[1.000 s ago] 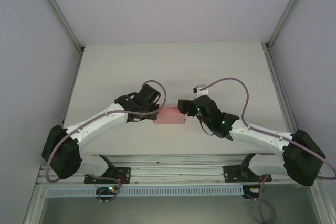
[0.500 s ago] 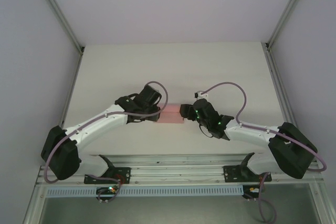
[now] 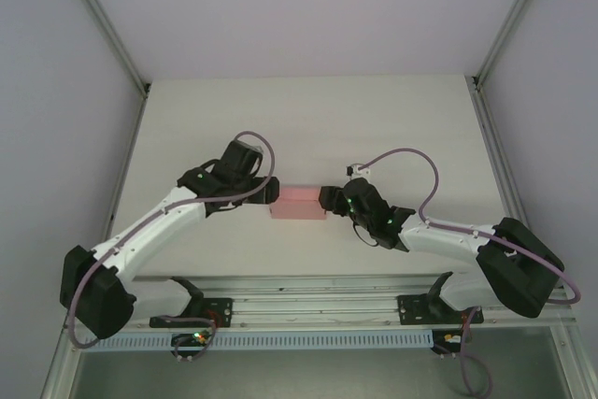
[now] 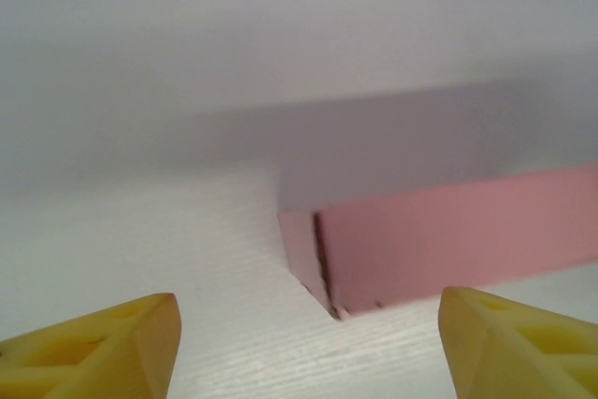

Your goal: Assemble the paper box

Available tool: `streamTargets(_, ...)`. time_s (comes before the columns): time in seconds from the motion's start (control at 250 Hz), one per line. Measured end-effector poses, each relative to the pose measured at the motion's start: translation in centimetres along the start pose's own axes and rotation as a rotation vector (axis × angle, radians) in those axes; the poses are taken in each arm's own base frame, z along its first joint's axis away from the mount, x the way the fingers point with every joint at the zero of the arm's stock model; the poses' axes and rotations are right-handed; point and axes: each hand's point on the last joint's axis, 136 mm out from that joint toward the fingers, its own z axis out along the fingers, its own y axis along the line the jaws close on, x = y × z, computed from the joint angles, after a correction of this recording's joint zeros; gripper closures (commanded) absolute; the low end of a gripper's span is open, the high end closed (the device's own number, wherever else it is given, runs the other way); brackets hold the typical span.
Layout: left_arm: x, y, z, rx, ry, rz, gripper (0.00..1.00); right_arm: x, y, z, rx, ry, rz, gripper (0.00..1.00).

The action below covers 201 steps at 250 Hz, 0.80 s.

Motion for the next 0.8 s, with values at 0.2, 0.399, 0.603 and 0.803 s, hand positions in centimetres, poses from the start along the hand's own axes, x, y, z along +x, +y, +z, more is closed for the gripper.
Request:
streamTargets(0.2,1.8,1.5,3.4,0.054,0.061,-0.096,0.46,0.1,0.0,0.1,0.001,0.002,-0.001,0.35)
streamTargets(0.399,2.1,0.6,3.9,0.181,-0.019,-0.132,0.69,0.1,-0.1,0.1,0.003,-0.005,0.010,0.36)
streamTargets(0.603,1.4,-0.3,4.2,0.244,-0.074,-0.139,0.73,0.1,-0.3,0.4,-0.005,-0.028,0.029,0.37)
streamTargets(0.803,0.7,-0.2,4.2,0.220,-0.092,-0.132,0.64,-0.3,-0.3,0.6,-0.009,-0.058,0.034,0.37)
